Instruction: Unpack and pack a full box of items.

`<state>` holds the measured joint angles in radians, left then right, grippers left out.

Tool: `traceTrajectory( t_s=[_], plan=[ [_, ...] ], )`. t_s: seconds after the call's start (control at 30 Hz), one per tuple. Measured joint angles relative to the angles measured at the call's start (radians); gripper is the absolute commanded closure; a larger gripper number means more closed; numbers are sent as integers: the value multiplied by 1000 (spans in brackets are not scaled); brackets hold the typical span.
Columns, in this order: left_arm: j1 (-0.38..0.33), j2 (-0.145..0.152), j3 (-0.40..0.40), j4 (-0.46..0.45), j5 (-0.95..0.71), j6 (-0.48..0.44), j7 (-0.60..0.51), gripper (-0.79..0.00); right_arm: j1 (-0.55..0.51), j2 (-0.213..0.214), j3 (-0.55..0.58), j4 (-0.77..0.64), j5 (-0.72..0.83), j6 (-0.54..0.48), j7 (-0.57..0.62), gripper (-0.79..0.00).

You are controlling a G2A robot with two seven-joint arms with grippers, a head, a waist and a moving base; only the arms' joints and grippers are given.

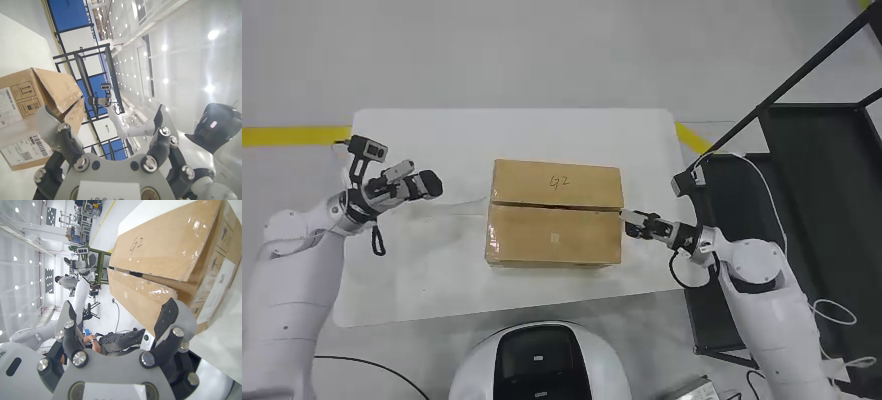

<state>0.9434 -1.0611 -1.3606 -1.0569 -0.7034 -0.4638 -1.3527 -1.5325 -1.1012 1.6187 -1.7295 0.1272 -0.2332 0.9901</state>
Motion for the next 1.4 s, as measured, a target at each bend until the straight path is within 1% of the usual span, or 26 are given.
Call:
traceTrajectory(
  t_s=[0.07, 0.6, 0.7, 0.83, 1.03, 1.2, 1.4],
  plan=[
    [-15, -5, 15, 20, 4, -23, 16, -785, 7, 2, -3, 12, 0, 8, 9, -785],
    [-14, -5, 15, 20, 3, -22, 18, -785, 7, 1, -5, 11, -3, 5, 3, -785],
    [-9, -5, 16, 14, 3, -15, 26, -785, 19, 3, -17, 22, -34, -30, -15, -785],
    [7, -1, 23, -29, 61, 23, 60, -785, 51, 4, -35, 76, -61, -75, -37, -785],
    [-2, -4, 44, -19, 93, 25, 78, -785, 67, 5, -70, 123, -81, -122, -55, -785],
    [-11, -7, 53, -3, 84, 23, 77, -785, 68, 8, -88, 137, -41, -138, -13, -785],
    [-17, -10, 56, 18, 58, 17, 81, -785, 71, 13, -101, 141, 88, -141, 84, -785]
  ],
)
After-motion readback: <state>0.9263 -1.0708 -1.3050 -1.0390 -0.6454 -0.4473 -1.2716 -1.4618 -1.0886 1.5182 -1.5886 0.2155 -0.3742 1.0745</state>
